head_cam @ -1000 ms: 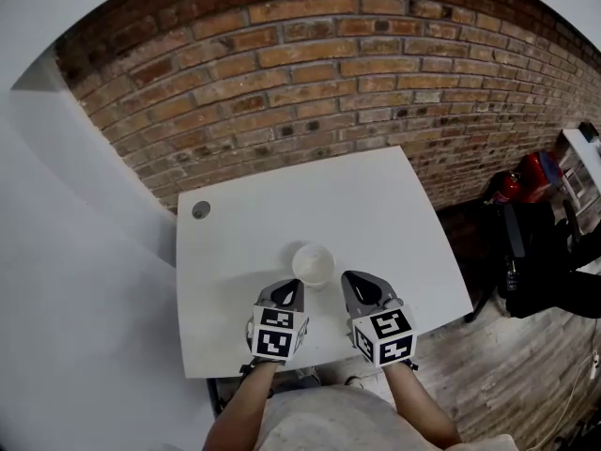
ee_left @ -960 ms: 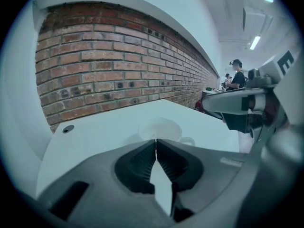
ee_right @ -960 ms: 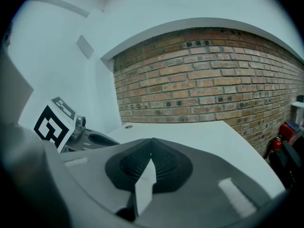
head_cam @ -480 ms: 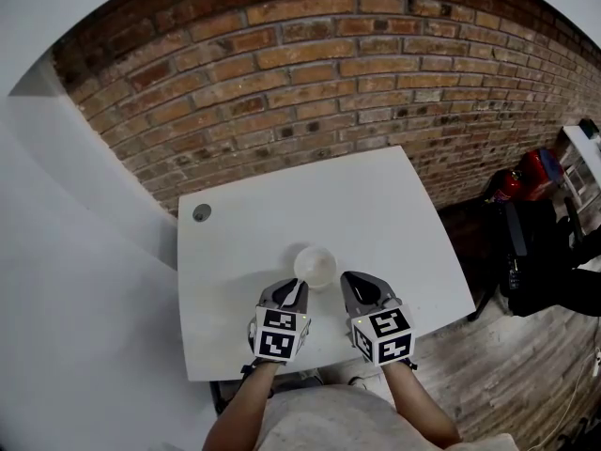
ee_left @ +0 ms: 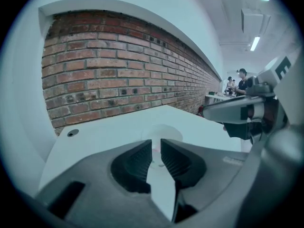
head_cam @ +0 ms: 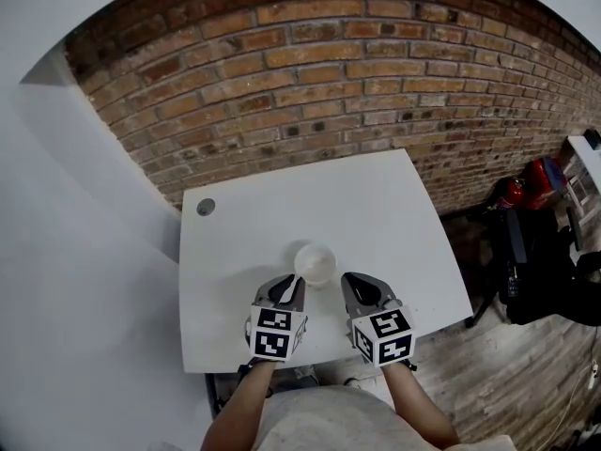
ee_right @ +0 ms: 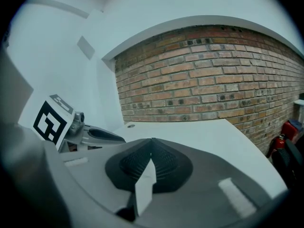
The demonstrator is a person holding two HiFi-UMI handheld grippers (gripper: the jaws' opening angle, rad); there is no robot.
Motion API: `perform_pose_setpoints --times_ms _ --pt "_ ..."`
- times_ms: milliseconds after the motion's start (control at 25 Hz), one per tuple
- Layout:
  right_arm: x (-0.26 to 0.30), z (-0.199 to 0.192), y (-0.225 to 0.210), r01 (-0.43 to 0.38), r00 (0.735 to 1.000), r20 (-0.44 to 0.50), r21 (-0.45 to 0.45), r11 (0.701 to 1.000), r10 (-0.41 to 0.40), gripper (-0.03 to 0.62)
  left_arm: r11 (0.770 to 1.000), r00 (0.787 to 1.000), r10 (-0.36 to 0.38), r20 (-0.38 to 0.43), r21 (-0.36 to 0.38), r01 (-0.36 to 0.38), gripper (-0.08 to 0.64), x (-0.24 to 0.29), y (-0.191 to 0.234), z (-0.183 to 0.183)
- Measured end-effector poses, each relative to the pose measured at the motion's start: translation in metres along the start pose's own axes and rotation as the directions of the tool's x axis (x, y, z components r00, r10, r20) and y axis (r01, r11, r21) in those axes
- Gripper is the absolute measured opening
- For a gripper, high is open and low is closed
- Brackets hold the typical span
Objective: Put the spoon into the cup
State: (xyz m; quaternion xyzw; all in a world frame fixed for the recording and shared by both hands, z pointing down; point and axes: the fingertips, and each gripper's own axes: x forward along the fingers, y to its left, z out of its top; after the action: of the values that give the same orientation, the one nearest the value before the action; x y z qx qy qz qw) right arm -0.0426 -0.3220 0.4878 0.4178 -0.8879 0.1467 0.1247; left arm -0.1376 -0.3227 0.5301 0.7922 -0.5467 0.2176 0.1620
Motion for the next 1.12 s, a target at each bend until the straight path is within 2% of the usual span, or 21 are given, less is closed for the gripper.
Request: perform_pose_setpoints --times_ms 160,560,800,1120 --pt "-0.007 0.002 0.005 -0.023 1.000 0.004 -0.016 1.000 0.023 0.007 0.999 0.998 0.035 0.051 -0.043 -0.032 0.043 -0.014 0.004 0.009" --pt "-0.034 0.015 0.012 -0.079 0.996 0.028 -0.077 0.994 0.081 0.006 0.992 0.981 0.104 0.165 -0.095 -0.089 0.029 -0.056 -0.008 0.028" --pt "-0.055 0.021 0.018 -0.112 0.992 0.050 -0.105 0.988 0.118 0.006 0.982 0.969 0.155 0.194 -0.138 -0.129 0.011 -0.081 -0.013 0.025" --pt "-0.083 0.018 0.024 -0.146 0.986 0.063 -0.135 0.980 0.156 0.006 0.976 0.957 0.189 0.218 -0.147 -0.160 -0.002 -0.103 -0.037 0.020"
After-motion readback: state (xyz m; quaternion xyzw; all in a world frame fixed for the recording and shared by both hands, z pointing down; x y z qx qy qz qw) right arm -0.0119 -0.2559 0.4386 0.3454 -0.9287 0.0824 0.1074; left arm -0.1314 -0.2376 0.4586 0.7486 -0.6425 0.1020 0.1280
